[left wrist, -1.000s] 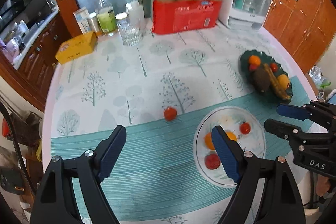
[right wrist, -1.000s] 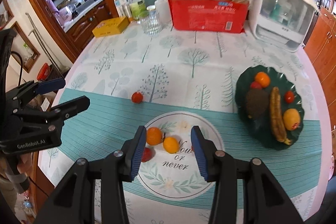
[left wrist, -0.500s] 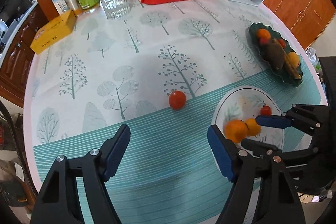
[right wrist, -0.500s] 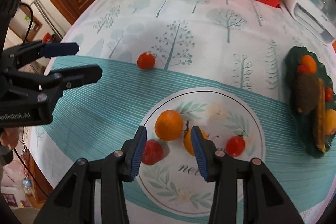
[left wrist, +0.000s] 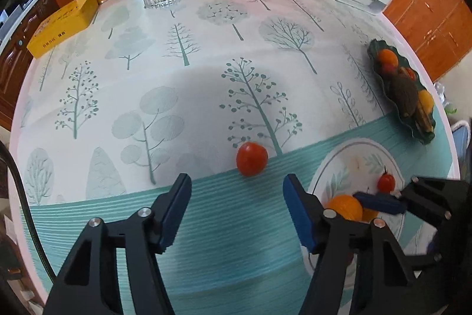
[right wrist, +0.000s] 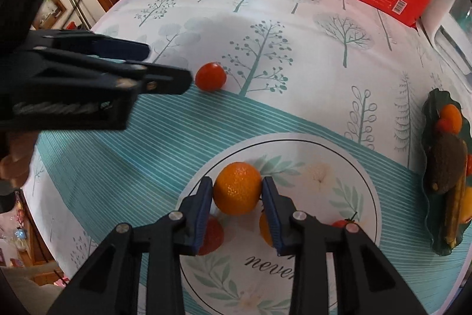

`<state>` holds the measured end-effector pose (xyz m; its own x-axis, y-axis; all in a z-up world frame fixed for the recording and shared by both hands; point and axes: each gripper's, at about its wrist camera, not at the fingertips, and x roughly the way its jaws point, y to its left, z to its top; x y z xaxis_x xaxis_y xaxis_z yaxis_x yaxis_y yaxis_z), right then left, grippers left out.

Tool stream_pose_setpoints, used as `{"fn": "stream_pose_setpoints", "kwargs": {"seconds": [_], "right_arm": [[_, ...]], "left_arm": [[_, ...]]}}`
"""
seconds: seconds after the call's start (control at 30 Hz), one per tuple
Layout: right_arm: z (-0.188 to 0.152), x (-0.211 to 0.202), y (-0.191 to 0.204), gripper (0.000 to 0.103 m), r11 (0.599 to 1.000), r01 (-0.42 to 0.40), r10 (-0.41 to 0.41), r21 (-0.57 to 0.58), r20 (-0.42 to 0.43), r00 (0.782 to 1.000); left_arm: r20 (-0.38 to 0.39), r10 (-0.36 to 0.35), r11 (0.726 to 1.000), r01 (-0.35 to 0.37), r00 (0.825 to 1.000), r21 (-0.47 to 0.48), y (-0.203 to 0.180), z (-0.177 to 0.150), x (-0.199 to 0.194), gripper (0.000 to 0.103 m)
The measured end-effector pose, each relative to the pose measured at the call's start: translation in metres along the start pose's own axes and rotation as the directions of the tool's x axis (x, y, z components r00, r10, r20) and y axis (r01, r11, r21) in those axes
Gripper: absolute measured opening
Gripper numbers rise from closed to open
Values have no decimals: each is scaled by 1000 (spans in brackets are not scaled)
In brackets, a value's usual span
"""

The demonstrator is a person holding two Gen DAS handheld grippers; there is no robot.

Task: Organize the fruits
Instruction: 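Grasp an orange with the right tool while the left tool grasps a red tomato on the cloth, then carry orange and red tomato onto the green plate and open both tools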

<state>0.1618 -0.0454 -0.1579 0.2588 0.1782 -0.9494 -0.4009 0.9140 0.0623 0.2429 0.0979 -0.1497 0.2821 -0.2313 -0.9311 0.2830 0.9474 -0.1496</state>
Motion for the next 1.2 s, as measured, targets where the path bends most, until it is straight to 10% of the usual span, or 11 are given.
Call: {"fn": "stream_pose_setpoints", "kwargs": {"seconds": [0.53, 1.2], "right_arm": [[-11, -27, -53, 34, 975, -42, 22, 218, 92, 996], [-28, -59, -55, 34, 965, -76, 32, 251, 175, 984]], "left_arm": [[-4, 27, 999, -27, 1000, 23, -23, 12, 43, 26], [72, -10, 1000, 8, 997, 21, -47, 1, -22, 24]]}}
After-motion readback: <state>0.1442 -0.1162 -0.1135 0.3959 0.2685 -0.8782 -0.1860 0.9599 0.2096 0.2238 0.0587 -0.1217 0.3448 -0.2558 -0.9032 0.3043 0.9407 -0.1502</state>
